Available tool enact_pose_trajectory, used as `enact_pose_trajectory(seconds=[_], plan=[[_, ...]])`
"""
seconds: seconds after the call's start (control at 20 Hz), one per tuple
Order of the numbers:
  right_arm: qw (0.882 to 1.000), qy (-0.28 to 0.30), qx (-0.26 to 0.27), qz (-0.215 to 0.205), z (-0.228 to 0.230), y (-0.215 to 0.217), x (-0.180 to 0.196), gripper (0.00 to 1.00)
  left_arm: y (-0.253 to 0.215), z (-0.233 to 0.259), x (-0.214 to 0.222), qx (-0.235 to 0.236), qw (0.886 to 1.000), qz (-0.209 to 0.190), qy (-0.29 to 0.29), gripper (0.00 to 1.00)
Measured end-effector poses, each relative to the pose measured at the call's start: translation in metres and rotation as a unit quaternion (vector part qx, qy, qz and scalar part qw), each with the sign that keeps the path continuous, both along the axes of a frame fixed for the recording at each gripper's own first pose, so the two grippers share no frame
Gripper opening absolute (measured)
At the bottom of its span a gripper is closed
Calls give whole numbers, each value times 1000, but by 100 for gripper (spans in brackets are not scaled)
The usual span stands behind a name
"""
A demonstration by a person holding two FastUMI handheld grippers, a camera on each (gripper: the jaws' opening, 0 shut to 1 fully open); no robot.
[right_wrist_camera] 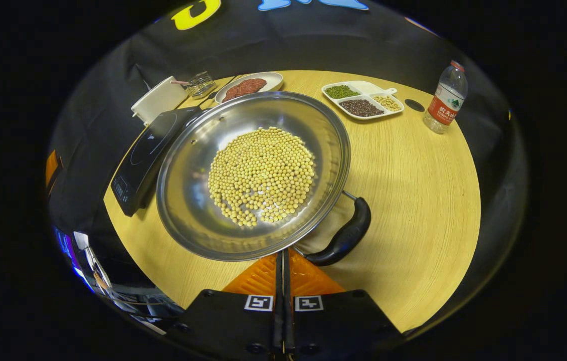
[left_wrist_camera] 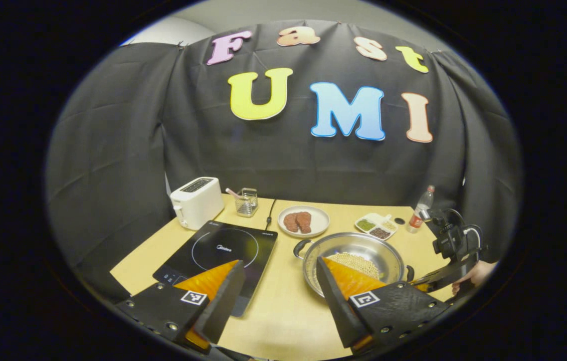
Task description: First push the handle of the pot to place it horizontally, then grasp the pot with both hands and set it on the induction cooktop.
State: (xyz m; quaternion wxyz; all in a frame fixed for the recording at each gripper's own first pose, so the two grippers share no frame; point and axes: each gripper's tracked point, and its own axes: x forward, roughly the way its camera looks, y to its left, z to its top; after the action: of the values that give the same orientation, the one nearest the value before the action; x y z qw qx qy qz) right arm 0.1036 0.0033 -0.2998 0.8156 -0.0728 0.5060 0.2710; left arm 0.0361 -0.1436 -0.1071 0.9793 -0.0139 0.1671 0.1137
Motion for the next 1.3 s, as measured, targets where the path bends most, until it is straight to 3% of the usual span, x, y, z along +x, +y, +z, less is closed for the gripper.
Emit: enact_pose_trajectory(seconds=[0.2,0.75,1.0,1.05,1.2,1.25,1.3], plan=[[1000,0,-3,3,-2,-9,11,2,-11,1,2,9,1000,12,-1,87],[999,13,11,-50,-2,-29,41,0,-21,3,15,5,1000,24,5,87],[997,-2,8,-80,0,-33,59,2,-25,2,22,2,1000,0,8,88],[996,-6,6,-89,0,-34,63,2,-23,3,24,3,1000,-6,8,82],[993,-16,1,-118,2,-35,72,2,-13,3,28,-4,1000,-24,6,82],[992,-19,-1,-127,4,-35,74,2,-7,2,27,-8,1000,-29,4,88],[991,-22,-4,-135,5,-35,73,2,-2,3,29,-11,999,-34,2,82]])
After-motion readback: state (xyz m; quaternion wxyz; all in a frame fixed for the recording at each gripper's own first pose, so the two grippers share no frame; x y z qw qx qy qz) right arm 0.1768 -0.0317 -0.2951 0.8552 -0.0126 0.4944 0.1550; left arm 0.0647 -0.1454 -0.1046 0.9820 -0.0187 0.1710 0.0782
